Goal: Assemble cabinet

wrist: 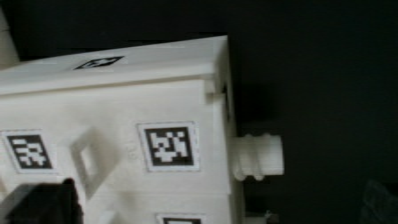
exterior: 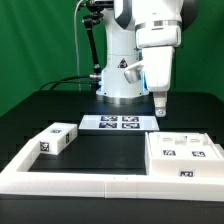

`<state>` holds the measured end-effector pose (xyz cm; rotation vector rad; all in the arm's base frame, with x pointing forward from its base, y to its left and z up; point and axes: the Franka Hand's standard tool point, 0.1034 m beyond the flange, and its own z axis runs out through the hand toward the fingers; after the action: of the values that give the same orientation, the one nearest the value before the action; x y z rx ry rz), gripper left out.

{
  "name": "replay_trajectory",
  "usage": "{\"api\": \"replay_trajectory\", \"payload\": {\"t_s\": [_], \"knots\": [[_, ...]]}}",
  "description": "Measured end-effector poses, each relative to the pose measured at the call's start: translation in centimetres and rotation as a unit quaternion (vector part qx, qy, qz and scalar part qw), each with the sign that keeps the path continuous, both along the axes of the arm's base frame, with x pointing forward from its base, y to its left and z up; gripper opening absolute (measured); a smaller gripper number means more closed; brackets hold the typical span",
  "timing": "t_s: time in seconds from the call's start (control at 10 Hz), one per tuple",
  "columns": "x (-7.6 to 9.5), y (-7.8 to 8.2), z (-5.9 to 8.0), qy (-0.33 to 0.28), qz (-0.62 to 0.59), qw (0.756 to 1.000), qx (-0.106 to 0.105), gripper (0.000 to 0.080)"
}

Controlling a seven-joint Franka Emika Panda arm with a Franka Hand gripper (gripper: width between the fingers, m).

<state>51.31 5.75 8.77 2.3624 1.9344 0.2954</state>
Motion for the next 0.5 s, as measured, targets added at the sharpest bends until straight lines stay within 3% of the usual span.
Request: {"api": "replay_trajectory", "payload": {"t_s": [0.2,0.5], "knots": [[0.1,0.0,0.1,0.000,-0.008,1.000,0.002,0.0797],[-1.5,0.9,-0.6,-0.008,-0.166,0.985,0.054,0.0797]]}}
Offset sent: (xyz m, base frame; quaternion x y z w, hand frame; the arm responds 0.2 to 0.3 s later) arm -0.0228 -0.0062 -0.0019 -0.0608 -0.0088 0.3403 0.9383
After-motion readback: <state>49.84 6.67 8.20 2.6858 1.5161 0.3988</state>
